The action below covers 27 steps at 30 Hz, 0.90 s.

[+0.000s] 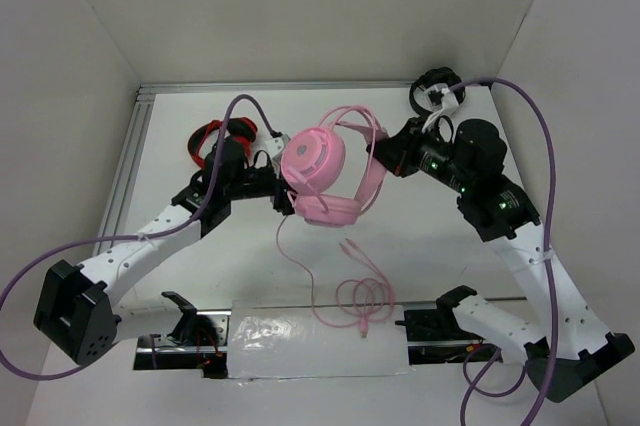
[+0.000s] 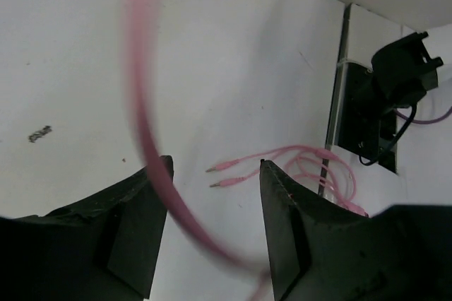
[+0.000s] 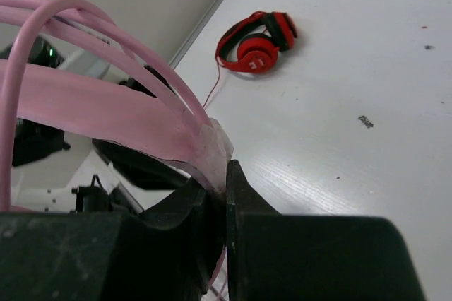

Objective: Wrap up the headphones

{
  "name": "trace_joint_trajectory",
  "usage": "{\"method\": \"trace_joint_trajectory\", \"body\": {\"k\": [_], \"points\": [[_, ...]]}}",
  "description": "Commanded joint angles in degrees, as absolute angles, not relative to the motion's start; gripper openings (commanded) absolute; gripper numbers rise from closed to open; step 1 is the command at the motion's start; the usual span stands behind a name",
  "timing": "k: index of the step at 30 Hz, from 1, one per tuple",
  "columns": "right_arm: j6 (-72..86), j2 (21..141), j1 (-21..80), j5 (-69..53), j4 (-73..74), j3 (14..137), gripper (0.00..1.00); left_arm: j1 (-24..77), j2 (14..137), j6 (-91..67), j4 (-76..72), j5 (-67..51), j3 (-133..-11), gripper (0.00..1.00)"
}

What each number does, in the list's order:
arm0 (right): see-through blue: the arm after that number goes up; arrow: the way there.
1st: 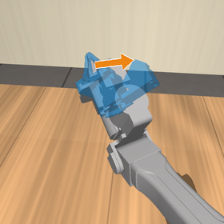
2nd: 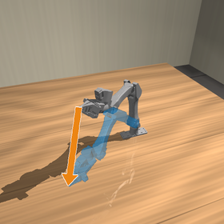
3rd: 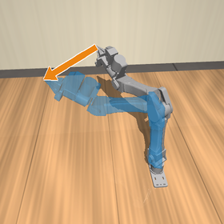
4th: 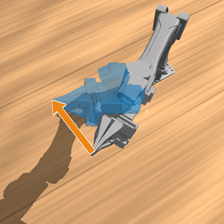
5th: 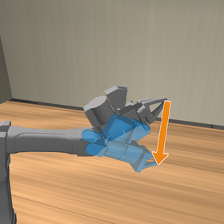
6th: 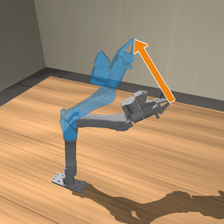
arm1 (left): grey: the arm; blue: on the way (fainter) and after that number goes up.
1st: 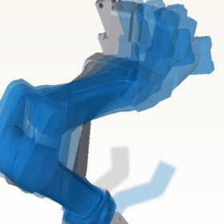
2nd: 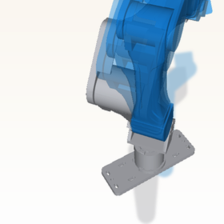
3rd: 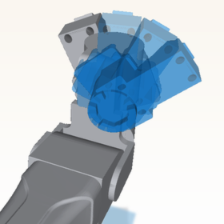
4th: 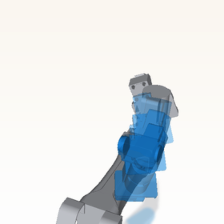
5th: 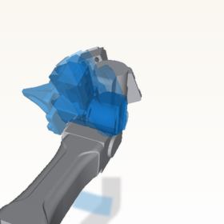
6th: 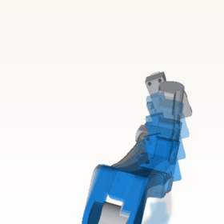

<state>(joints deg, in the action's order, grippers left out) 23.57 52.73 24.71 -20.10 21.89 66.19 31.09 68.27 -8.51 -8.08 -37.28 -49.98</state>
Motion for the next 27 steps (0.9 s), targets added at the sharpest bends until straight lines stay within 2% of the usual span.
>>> {"method": "trace_joint_trajectory", "body": {"k": [1,3,5,6,7,9,12,14,17,18,23,27], "points": [[30.8,53.2,24.5,-13.1,21.4,72.8,0.00,32.7,69.3,-11.9,-15.7,-42.5,-47.8,0.64],[31.1,54.4,24.5,-12.0,22.4,74.5,0.00,34.1,70.1,-12.7,-16.9,-41.0,-47.2,0.60],[30.7,55.1,24.5,-8.8,25.4,77.3,0.00,35.1,70.7,-13.1,-16.7,-39.1,-46.9,0.44],[30.2,55.3,24.5,-6.9,26.6,78.0,0.00,36.0,70.5,-13.2,-15.9,-37.8,-46.8,0.35],[29.0,55.6,24.5,-2.9,28.3,79.1,0.00,36.3,70.2,-13.7,-15.7,-35.4,-46.5,0.17],[27.5,55.5,24.6,-0.2,30.3,78.2,0.00,36.6,68.3,-14.6,-17.1,-29.4,-45.3,0.00],[27.7,54.1,24.2,2.5,30.2,74.4,0.00,35.3,65.3,-18.4,-15.3,-16.3,-46.7,0.00],[27.3,53.6,24.2,1.3,30.1,73.4,0.00,33.2,64.0,-19.1,-14.2,-15.5,-48.5,0.00],[26.6,54.2,24.1,-1.1,31.0,75.1,0.00,30.9,64.2,-19.1,-15.9,-20.9,-47.6,0.70],[26.8,54.3,24.2,-1.7,31.5,76.3,0.00,30.6,64.6,-19.2,-17.5,-23.0,-46.6,0.99],[26.6,55.4,24.5,-6.6,33.0,80.6,0.00,31.3,70.5,-18.6,-34.2,-33.7,-38.4,0.99],[27.0,56.3,25.3,-11.8,34.0,84.6,0.00,33.3,78.1,-17.9,-40.8,-37.8,-39.8,0.99]]}}
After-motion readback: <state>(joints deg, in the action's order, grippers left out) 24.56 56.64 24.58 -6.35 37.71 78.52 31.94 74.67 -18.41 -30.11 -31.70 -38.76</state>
